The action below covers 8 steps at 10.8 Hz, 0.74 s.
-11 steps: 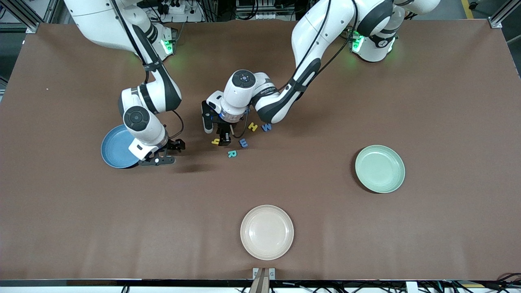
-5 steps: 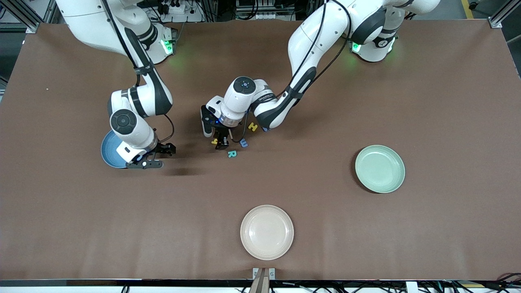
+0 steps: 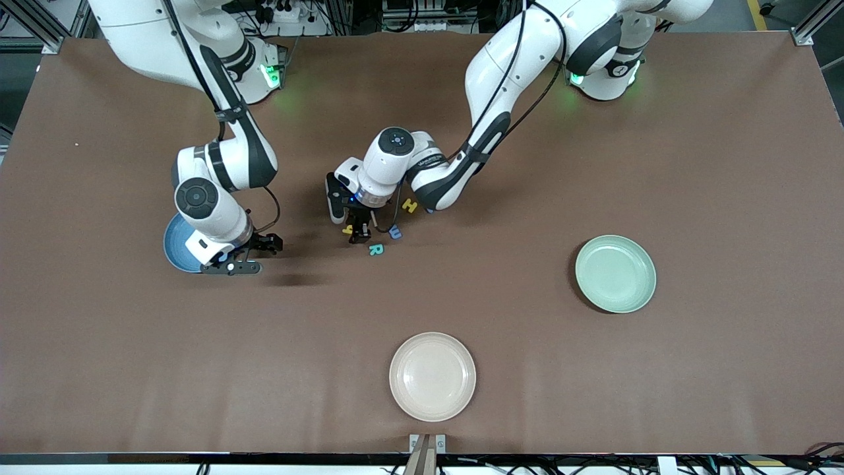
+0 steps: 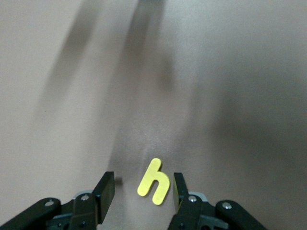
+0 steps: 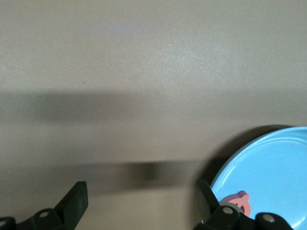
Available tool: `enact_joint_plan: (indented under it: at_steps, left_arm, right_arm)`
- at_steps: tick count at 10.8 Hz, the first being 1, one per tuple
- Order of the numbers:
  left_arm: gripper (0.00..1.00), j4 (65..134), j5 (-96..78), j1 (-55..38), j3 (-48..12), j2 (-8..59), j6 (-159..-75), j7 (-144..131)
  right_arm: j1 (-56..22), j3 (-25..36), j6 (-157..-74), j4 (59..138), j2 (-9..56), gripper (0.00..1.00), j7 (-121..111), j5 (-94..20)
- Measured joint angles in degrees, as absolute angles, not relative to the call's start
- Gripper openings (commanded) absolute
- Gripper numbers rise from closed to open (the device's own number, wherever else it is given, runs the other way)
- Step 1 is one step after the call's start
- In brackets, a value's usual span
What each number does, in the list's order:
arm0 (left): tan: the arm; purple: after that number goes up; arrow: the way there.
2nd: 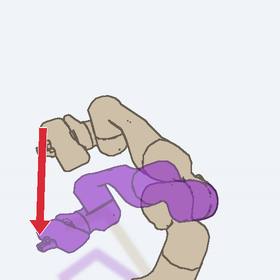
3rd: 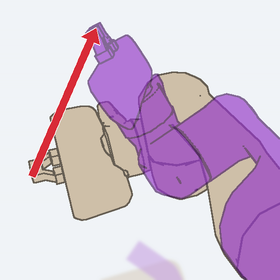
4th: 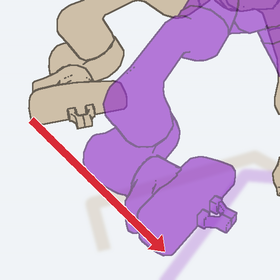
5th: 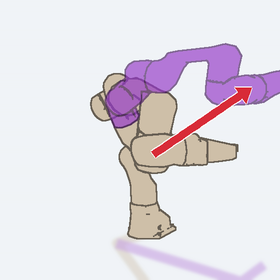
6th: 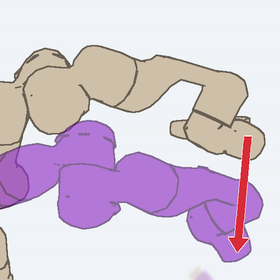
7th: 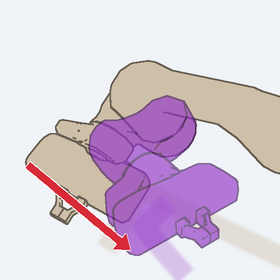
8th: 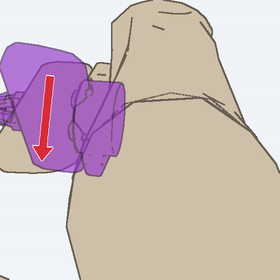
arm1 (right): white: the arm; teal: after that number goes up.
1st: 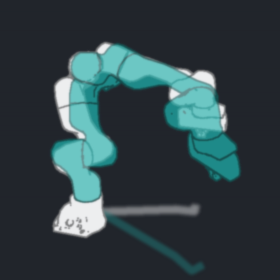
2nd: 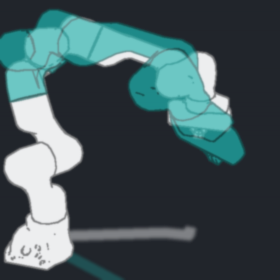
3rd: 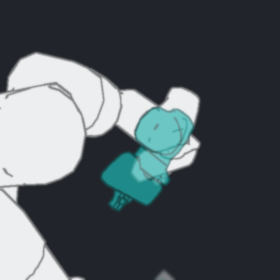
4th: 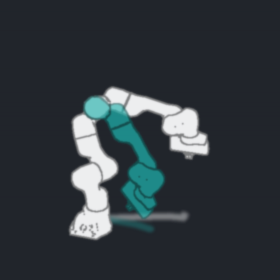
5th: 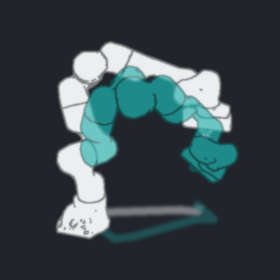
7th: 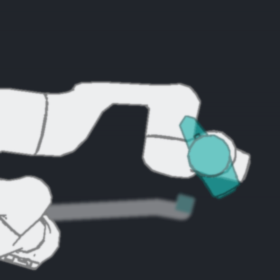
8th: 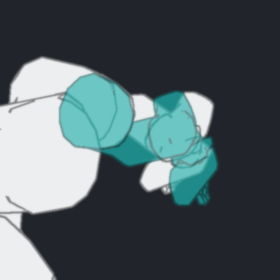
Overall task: Sort uppercase to blue plate, lowercase to green plate
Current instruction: 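Lower the left gripper onto the yellow letter h and grasp it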
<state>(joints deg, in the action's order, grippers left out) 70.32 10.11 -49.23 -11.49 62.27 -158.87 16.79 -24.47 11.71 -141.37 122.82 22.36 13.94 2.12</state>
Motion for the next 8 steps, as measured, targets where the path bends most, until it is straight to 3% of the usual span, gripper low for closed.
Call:
enact_joint_plan:
  at_steps: [5, 8]
  left_arm:
    - [0.57, 70.1, 10.1, -49.9, -11.4, 62.5, -158.9, 15.6]
    - [0.51, 70.1, 10.1, -49.9, -11.3, 62.6, -158.9, 15.6]
  right_arm:
    - [-24.5, 11.7, -141.4, 122.8, 22.4, 1.0, 13.9, 2.1]
    - [-24.5, 11.7, -141.5, 122.8, 22.4, 1.0, 13.9, 2.1]
